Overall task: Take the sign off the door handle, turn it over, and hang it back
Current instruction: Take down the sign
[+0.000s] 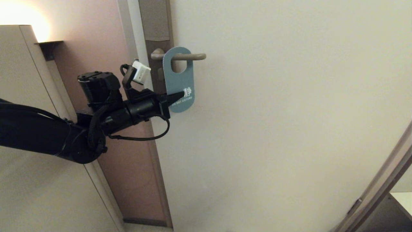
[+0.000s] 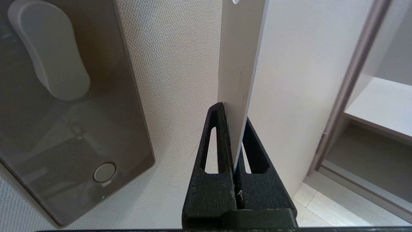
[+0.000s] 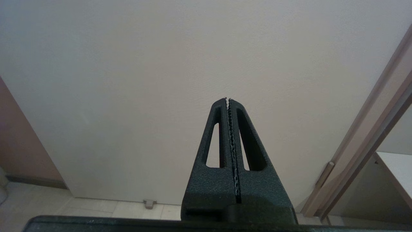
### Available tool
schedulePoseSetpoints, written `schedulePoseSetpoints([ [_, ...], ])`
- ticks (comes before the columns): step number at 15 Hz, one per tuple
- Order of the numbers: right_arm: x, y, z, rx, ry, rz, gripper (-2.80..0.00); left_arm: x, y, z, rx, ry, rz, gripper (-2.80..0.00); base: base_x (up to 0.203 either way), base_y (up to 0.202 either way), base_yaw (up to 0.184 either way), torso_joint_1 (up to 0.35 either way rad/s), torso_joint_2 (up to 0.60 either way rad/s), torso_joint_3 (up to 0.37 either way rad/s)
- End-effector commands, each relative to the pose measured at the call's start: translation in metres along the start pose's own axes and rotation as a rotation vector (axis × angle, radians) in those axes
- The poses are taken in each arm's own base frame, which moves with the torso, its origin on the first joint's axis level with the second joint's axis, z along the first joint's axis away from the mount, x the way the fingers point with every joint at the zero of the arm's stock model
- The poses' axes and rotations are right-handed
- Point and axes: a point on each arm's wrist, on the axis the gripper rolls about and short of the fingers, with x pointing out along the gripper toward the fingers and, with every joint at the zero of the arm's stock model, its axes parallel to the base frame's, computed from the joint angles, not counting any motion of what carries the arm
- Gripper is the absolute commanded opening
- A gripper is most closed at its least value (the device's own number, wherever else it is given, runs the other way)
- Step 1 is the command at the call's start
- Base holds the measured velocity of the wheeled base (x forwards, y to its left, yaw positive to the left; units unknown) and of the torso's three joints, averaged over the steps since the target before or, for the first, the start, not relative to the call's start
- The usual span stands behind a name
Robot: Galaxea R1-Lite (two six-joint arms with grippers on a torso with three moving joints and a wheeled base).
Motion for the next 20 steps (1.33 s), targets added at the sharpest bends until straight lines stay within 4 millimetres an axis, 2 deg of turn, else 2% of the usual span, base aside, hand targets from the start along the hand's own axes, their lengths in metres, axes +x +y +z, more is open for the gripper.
schedulePoseSetpoints([
  [1,0.000,0.000,0.000,0.000,0.000,0.000,-2.80,0.000,-0.004,0.005,0.006,-0.011,0.005,-2.80,0.000,0.000,0.000,0.000,0.00,0.000],
  [6,0.000,0.000,0.000,0.000,0.000,0.000,-2.80,0.006,-0.017,0.009,0.008,-0.021,0.043,-2.80,0.000,0.000,0.000,0.000,0.00,0.000],
  [12,0.000,0.000,0.000,0.000,0.000,0.000,-2.80,0.013,-0.020,0.009,0.015,-0.006,0.087,-2.80,0.000,0.000,0.000,0.000,0.00,0.000],
  [15,0.000,0.000,0.000,0.000,0.000,0.000,-2.80,0.022,-0.023,0.010,0.018,-0.010,0.084,-2.80,0.000,0.000,0.000,0.000,0.00,0.000],
  [20,0.000,0.000,0.000,0.000,0.000,0.000,-2.80,0.037,-0.039,0.012,0.016,-0.018,0.082,-2.80,0.000,0.000,0.000,0.000,0.00,0.000],
])
